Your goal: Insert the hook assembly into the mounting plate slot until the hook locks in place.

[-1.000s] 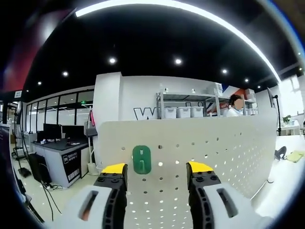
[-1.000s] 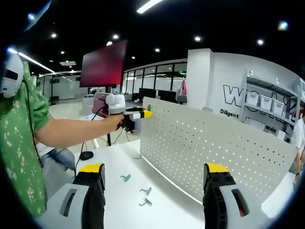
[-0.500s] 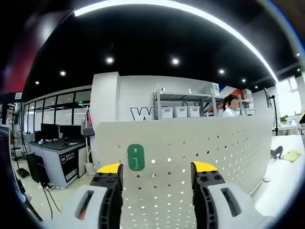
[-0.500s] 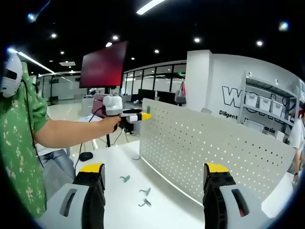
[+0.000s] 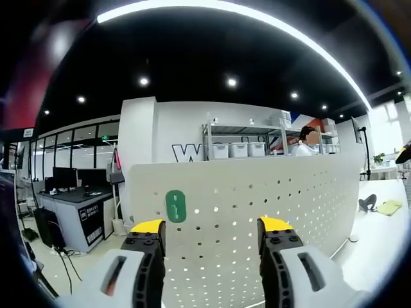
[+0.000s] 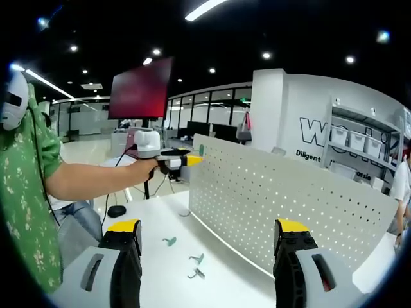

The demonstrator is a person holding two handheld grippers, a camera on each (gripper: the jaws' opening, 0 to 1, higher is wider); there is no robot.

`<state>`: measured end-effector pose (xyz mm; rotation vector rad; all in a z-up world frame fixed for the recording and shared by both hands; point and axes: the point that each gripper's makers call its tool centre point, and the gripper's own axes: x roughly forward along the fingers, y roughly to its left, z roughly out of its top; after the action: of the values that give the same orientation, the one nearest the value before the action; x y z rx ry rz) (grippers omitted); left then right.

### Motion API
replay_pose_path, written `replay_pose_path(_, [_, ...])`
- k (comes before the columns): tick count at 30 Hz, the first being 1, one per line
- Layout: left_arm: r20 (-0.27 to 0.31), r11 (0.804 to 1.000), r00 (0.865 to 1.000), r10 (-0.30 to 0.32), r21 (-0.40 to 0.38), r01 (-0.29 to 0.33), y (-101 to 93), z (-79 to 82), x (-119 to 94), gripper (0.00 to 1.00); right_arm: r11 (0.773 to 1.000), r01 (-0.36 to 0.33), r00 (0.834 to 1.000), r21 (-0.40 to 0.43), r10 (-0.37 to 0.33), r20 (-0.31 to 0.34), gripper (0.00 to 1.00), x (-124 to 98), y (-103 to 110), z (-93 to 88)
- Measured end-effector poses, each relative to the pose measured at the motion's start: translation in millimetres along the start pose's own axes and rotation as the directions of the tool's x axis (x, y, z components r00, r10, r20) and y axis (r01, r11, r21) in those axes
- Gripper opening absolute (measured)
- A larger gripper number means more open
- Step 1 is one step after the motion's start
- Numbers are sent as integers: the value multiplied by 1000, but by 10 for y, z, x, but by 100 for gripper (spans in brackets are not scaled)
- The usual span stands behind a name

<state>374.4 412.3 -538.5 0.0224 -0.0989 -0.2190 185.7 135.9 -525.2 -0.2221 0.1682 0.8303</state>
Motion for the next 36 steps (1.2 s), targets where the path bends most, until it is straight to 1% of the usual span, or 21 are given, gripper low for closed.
replay_pose_path(11, [-3, 1000, 1000, -26, -2, 26, -138, -19, -191, 58, 1000, -11, 1000, -1, 11, 3, 87, -5, 50, -1])
replay_pose_path(19, [-7, 1000, 1000, -28, -9, 28, -149, -45, -320, 58, 1000, -15, 1000, -4, 15, 4, 87, -10, 92, 7])
replay_pose_path(33, [-18, 999, 999, -42, -17, 42, -260, -93, -577, 57, 1000, -29, 1000, -5, 29, 2, 86, -3, 171, -10])
replay_pose_path(36, [-21, 999, 999, -42, -22, 41, -247, -113, -618, 57, 999, -33, 999, -4, 33, 2, 86, -9, 192, -22])
